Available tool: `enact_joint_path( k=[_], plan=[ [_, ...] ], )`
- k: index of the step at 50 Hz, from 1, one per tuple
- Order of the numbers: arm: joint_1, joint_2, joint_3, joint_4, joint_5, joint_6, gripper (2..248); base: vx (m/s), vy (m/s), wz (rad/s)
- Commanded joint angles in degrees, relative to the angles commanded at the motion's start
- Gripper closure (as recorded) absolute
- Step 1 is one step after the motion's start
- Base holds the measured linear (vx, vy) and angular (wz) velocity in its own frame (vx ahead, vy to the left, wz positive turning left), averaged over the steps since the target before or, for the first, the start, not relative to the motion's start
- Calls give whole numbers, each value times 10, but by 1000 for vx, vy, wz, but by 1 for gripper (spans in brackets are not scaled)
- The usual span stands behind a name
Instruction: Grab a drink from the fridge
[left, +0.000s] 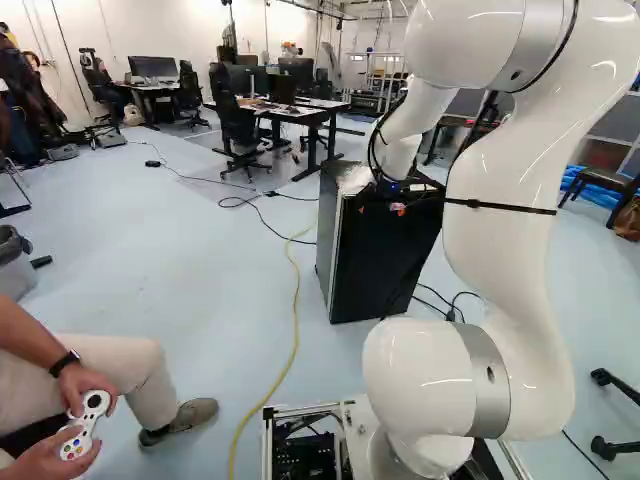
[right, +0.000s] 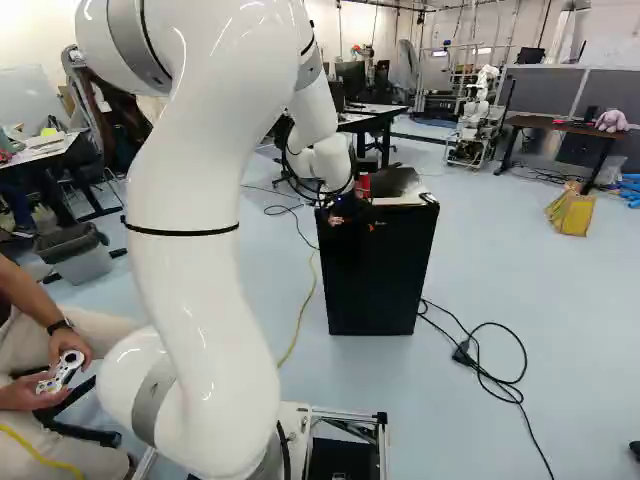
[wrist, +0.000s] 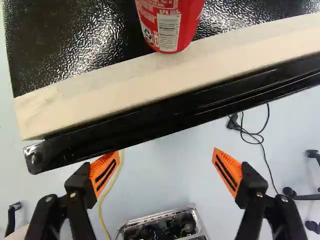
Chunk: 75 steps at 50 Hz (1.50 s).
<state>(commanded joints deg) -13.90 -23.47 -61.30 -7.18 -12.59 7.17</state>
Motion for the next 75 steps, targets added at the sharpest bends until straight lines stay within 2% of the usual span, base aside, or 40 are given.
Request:
enact_joint_path(
  k=[21, 38, 58, 75],
  plan=[
    [3, 37, 48, 0, 4, 0, 3, 0, 0, 0],
    [7, 79, 102, 0, 33, 0, 3, 0, 0, 0],
    [11, 132, 164, 0, 137, 0, 3, 0, 0, 0],
    [5, 177, 215, 0, 239, 0, 3, 0, 0, 0]
  ],
)
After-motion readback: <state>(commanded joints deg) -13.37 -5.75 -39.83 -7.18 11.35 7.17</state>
